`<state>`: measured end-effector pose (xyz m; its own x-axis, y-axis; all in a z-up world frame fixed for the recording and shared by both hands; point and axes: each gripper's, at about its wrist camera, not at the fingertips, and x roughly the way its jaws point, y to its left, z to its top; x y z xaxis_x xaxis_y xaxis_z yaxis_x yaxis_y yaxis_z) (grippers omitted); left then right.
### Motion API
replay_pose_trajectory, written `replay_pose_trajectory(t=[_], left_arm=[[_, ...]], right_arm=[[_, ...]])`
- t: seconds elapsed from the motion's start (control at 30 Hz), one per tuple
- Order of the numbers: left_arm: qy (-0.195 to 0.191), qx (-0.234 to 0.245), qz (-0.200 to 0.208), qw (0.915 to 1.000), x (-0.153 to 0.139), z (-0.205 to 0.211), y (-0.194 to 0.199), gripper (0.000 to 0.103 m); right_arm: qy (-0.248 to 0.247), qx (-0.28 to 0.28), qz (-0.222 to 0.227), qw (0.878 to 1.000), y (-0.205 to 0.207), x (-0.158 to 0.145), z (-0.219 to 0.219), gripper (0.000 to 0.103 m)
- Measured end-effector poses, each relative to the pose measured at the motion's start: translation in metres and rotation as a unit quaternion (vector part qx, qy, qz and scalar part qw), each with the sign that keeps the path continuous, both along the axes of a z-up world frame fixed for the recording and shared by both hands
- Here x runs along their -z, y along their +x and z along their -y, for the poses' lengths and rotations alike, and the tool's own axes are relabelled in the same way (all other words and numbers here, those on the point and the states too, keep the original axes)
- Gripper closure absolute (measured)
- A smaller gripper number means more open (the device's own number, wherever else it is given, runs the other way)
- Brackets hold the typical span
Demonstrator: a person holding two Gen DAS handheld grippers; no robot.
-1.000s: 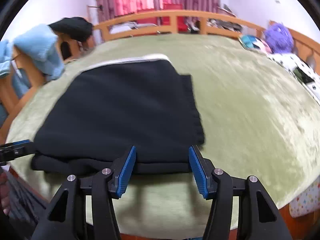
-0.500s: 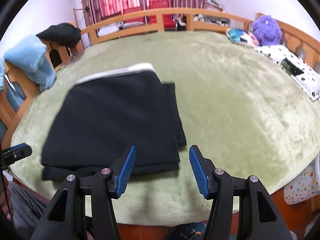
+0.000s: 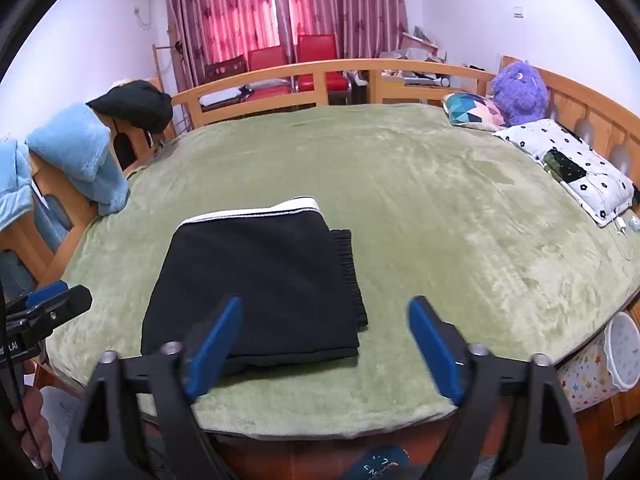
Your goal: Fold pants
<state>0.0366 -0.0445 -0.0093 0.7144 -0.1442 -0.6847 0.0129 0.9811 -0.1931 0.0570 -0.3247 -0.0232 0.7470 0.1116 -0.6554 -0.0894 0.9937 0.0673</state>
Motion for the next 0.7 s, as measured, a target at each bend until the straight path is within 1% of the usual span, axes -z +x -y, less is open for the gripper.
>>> replay_pose_trajectory(t=[0.07,0.1,0.17,0.27,0.37,0.53,0.7], left_arm=[[0.009,-0.01,0.008,0.9999,-0.005,0.002,-0.007,0.005],[0.011,-0.012,0.013,0.9998,-0.008,0.003,-0.01,0.004],[0.015,-0.013,0.022,0.9996,-0.012,0.006,-0.016,0.004],[0.019,-0.014,0.022,0.9995,-0.015,0.008,-0.02,0.003],[0.019,-0.014,0.025,0.9994,-0.016,0.01,-0.022,0.003],[0.02,-0.02,0.036,0.999,-0.019,0.013,-0.026,0.003],[0.019,-0.023,0.033,0.999,-0.017,0.013,-0.025,0.003]], right_arm=[[-0.007,0.003,0.018,1.0,-0.007,-0.003,0.002,0.001],[-0.007,0.002,0.021,1.0,-0.01,-0.005,0.003,0.0],[-0.005,0.003,0.017,1.0,-0.013,-0.005,0.006,0.0],[0.006,0.005,0.009,1.0,-0.017,-0.006,0.009,0.0],[0.001,0.013,0.01,1.0,-0.022,-0.009,0.014,0.0],[-0.008,0.01,0.014,1.0,-0.028,-0.013,0.013,0.0],[-0.013,0.016,0.016,1.0,-0.028,-0.014,0.014,0.0]])
